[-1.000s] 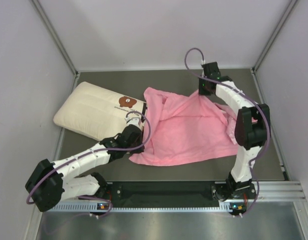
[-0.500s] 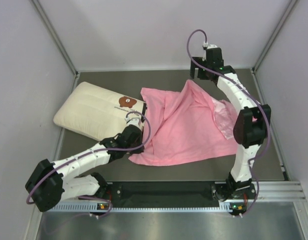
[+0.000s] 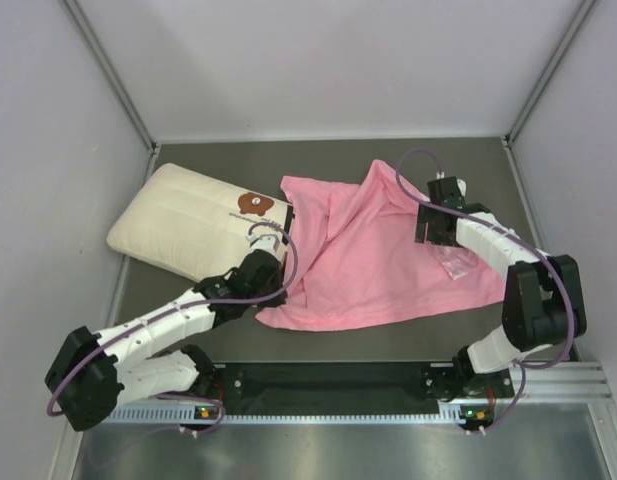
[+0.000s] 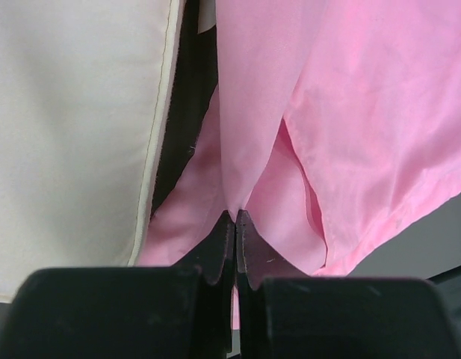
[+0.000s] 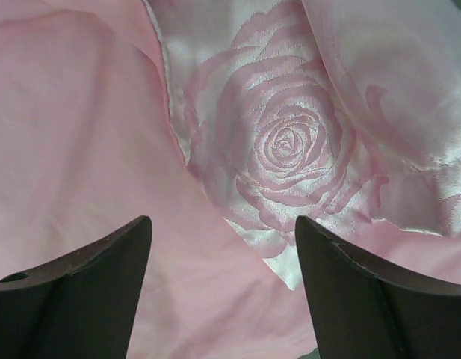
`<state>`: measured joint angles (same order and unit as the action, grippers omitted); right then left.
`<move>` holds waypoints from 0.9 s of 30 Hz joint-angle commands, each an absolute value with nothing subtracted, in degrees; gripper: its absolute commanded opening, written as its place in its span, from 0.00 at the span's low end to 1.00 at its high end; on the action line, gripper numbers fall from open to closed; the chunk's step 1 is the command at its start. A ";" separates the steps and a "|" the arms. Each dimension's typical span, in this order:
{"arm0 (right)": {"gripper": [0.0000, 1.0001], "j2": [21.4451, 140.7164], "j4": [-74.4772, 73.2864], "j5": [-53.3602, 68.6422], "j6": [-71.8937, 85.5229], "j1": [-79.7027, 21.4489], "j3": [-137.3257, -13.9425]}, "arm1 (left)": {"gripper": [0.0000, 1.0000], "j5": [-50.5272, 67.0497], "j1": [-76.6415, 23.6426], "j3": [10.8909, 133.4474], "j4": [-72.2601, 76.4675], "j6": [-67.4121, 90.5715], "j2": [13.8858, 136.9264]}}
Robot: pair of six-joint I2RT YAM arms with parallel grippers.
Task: Put the pillow into the pillowcase
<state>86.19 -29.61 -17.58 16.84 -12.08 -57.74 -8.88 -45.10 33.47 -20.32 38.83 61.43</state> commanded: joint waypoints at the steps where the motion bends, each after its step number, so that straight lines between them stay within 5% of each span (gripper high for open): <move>1: 0.77 89.10 -25.32 -18.90 18.28 -11.60 -58.01 | 0.00 -9.41 -45.26 33.93 -20.48 37.71 59.50; 10: 0.57 101.50 -24.43 -24.42 19.25 -11.51 -63.54 | 0.00 -8.35 -45.18 32.78 -19.25 37.09 59.59; 13: 0.40 104.58 -25.05 -27.23 19.77 -11.34 -66.18 | 0.00 -7.82 -45.26 32.78 -18.55 36.83 59.50; 14: 0.25 104.94 -25.14 -27.51 19.95 -11.08 -66.62 | 0.00 -7.74 -45.26 32.96 -18.63 36.65 59.41; 17: 0.02 104.33 -24.96 -28.73 20.56 -10.02 -68.11 | 0.00 -8.70 -45.18 33.49 -19.33 35.77 59.24; 23: 0.00 103.44 -25.31 -26.99 20.13 -4.49 -76.97 | 0.00 -11.07 -45.26 33.93 -21.71 35.33 59.41; 27: 0.00 114.38 -29.78 -25.58 18.72 -1.15 -98.61 | 0.00 -10.81 -45.26 31.74 -21.80 37.08 59.68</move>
<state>108.42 -30.06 -25.63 19.59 -3.62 -83.50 -9.98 -45.10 33.04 -21.30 36.42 60.18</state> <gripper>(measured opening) 0.007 0.013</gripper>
